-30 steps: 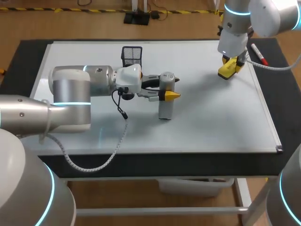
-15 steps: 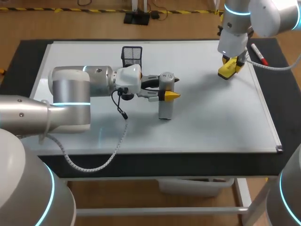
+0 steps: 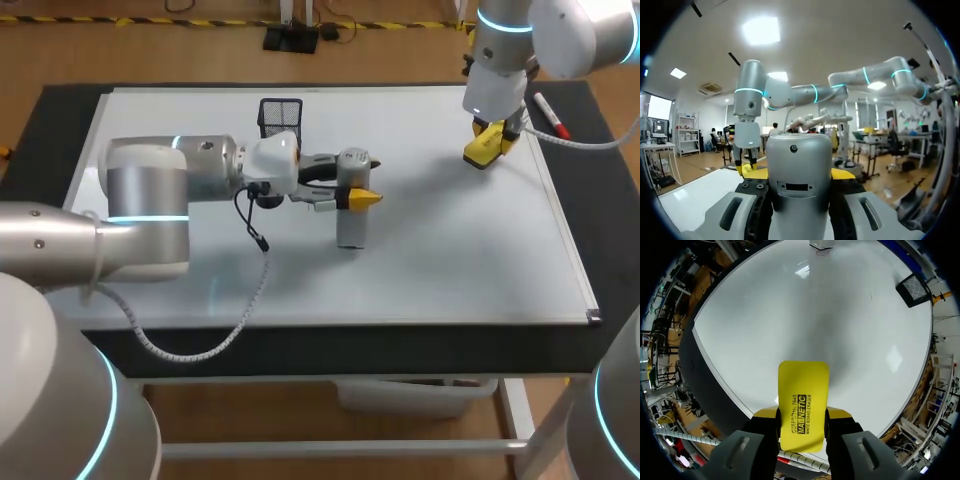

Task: Pick up the inspection probe, press it on each red-marked spot on the whiteboard one by one, put down the probe, pick up the eraser, and wipe off all the red marks.

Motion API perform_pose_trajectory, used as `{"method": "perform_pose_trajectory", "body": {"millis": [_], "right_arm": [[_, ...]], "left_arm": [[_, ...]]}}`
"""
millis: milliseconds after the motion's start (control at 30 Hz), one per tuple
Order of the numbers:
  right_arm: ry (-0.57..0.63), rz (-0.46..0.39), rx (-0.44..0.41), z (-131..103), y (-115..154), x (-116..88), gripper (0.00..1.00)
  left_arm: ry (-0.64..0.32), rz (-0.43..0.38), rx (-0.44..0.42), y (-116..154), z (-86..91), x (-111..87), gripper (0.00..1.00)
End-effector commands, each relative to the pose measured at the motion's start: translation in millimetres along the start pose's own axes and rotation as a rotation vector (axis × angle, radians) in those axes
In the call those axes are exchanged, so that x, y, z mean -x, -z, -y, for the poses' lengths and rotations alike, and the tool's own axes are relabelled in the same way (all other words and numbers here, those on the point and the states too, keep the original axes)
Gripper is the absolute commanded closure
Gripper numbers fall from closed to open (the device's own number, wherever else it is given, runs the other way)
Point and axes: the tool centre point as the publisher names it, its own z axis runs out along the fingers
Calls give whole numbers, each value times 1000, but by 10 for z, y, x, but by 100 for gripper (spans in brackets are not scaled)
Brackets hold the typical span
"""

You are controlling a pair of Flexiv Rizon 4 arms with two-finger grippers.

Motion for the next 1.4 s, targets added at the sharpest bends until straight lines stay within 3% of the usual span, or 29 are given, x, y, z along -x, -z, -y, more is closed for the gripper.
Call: {"method": "perform_pose_trajectory", "body": {"millis": [33, 633, 1033, 1400], "right_arm": [[2, -4, -1, 9, 11, 3, 100], [2, -4, -1, 9, 11, 3, 100], [2, -4, -1, 9, 11, 3, 100], [2, -4, -1, 9, 11, 3, 100]], "left_arm": [[-11, 14, 13, 125, 159, -48, 100], [-54, 224, 19, 1116, 402, 215, 100], [-50, 366, 31, 1757, 390, 406, 100], [-41, 457, 40, 2148, 351, 669, 100]]}}
